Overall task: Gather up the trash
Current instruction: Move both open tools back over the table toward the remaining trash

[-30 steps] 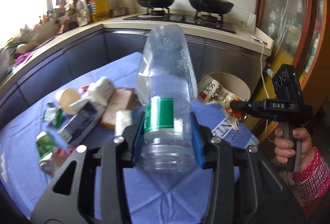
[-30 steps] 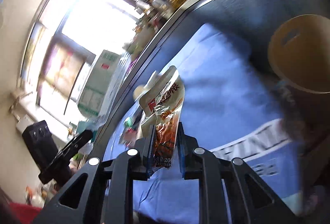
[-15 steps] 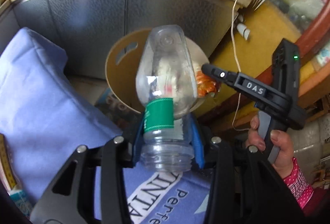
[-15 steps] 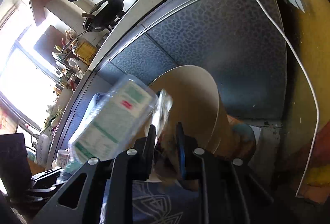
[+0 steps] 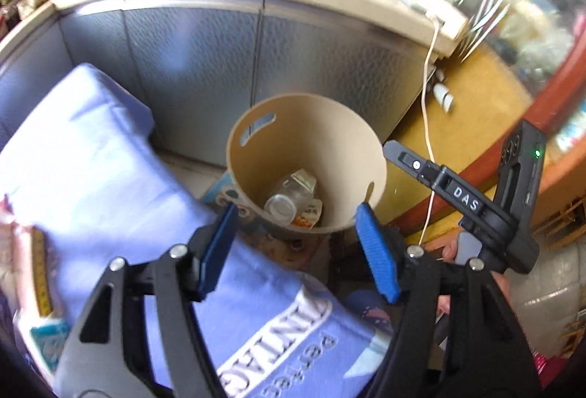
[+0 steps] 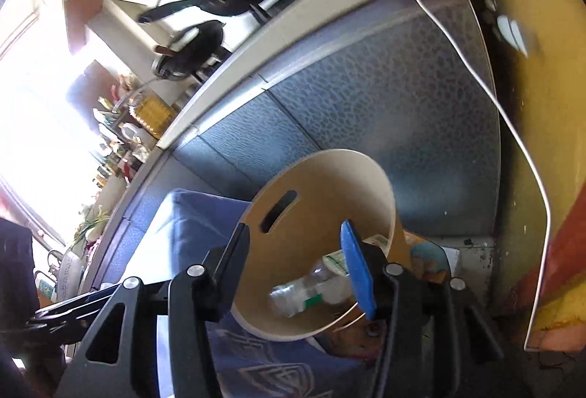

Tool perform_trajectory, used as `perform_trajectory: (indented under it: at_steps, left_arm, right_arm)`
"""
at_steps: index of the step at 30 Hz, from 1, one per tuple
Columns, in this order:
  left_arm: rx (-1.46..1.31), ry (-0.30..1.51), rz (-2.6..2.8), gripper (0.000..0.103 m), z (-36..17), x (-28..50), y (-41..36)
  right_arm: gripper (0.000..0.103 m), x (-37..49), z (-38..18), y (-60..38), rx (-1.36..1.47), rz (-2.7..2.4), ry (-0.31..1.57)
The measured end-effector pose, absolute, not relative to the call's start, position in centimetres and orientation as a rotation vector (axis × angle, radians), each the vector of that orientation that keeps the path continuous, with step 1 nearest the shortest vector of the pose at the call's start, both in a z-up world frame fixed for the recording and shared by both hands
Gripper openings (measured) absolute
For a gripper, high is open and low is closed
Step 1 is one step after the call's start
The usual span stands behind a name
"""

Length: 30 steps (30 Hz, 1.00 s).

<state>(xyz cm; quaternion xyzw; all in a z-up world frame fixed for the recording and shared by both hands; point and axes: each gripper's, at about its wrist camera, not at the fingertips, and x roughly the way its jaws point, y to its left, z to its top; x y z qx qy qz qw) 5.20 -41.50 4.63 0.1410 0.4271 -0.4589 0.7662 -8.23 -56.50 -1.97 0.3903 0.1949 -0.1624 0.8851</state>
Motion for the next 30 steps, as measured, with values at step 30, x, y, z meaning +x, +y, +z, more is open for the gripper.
perform_trajectory:
  at_steps: [30]
  left_arm:
    - [-0.188,0.944,-0.371,0.064,-2.2,4.7,3.1]
  right_arm:
    - [0.052,0.1,-0.5,-26.9,0.597,0.133,0.712]
